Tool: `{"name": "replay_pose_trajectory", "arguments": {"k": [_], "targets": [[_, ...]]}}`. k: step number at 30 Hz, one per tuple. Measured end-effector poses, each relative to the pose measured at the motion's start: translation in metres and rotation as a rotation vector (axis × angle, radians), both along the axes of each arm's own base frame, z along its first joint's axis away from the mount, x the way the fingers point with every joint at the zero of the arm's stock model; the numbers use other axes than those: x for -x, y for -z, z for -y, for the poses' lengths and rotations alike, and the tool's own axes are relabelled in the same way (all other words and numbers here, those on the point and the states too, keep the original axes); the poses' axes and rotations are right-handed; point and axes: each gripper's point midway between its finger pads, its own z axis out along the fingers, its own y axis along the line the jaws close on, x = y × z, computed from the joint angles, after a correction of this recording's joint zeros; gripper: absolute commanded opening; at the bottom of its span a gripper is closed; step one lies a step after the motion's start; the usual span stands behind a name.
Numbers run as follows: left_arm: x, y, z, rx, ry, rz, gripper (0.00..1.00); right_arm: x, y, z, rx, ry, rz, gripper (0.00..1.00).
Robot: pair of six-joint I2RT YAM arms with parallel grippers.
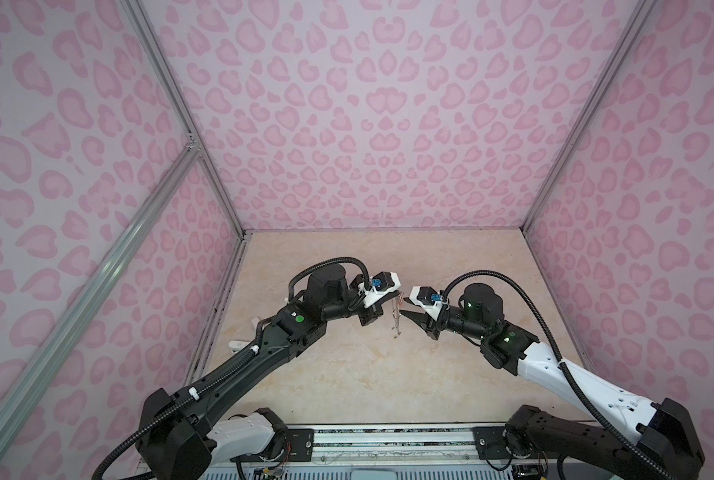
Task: Put the keys on the keyring
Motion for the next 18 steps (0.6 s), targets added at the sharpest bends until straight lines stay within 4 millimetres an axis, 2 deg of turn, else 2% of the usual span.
{"name": "replay_pose_trajectory", "arguments": {"k": [9,18], "targets": [[-0.001,-0.008,0.001,0.061,-0.011,-0.007,0.03,-0.012,-0.011,0.0,-0.036,0.055,0.027,0.24],[-0.004,-0.02,0.004,0.117,-0.015,0.0,0.03,-0.015,-0.018,-0.001,-0.052,0.06,0.058,0.03]]}}
